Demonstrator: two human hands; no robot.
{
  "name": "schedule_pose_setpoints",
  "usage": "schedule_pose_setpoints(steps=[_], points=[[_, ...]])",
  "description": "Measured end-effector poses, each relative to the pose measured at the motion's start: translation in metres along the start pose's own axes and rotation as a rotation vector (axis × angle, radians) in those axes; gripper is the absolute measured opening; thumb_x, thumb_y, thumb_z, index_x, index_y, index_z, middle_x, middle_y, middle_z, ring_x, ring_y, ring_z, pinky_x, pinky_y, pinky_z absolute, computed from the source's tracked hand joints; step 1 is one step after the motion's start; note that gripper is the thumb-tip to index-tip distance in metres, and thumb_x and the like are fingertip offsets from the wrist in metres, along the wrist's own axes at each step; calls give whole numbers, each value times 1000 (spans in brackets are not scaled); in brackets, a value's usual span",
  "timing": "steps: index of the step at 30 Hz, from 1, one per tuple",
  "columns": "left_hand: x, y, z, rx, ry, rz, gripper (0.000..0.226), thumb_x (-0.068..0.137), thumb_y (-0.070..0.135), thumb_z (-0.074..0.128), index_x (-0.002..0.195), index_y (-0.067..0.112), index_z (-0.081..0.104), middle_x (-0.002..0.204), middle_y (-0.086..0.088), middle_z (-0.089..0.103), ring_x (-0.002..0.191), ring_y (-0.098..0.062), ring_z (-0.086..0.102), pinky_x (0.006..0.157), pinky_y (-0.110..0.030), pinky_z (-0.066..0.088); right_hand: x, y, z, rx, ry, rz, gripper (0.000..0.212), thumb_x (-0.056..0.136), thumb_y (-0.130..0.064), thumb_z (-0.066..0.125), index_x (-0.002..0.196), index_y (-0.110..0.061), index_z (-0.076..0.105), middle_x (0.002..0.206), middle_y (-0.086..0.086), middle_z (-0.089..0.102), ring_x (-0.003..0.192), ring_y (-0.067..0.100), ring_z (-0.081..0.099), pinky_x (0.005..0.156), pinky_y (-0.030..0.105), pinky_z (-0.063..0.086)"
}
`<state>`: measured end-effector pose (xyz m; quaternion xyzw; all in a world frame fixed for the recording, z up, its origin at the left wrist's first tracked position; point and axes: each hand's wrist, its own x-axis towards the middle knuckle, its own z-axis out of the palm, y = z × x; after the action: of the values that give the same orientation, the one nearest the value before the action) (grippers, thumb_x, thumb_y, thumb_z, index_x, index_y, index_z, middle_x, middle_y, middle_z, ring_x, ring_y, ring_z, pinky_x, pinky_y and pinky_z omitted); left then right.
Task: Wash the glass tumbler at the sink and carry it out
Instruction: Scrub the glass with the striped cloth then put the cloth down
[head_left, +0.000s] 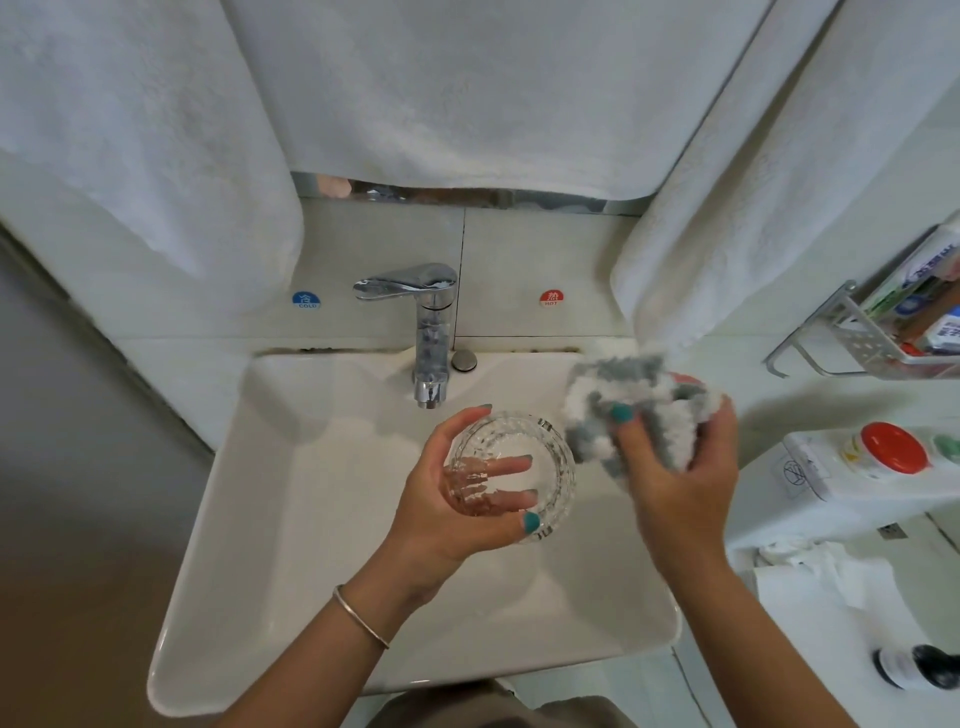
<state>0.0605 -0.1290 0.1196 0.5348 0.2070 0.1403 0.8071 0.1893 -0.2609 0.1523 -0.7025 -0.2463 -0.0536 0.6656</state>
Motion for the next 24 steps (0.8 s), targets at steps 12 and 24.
schedule_pose_setpoints(steps=[12,24], points=[[6,-1,14,50,42,53,81,55,-22,79,118,24,54,100,1,74,91,-19,72,69,-31,58,-17,15,29,-194,-592,37,41,83,-42,55,123,-48,52,141,-16,50,132,2,45,110,25,37],[-1,9,21,121,-33,-4,86,64,-21,76,131,26,47,100,-6,75,87,-29,74,75,-40,60,-8,8,25,-141,-437,145,27,90,-30,65,114,-41,63,145,-15,47,122,3,53,96,24,51]])
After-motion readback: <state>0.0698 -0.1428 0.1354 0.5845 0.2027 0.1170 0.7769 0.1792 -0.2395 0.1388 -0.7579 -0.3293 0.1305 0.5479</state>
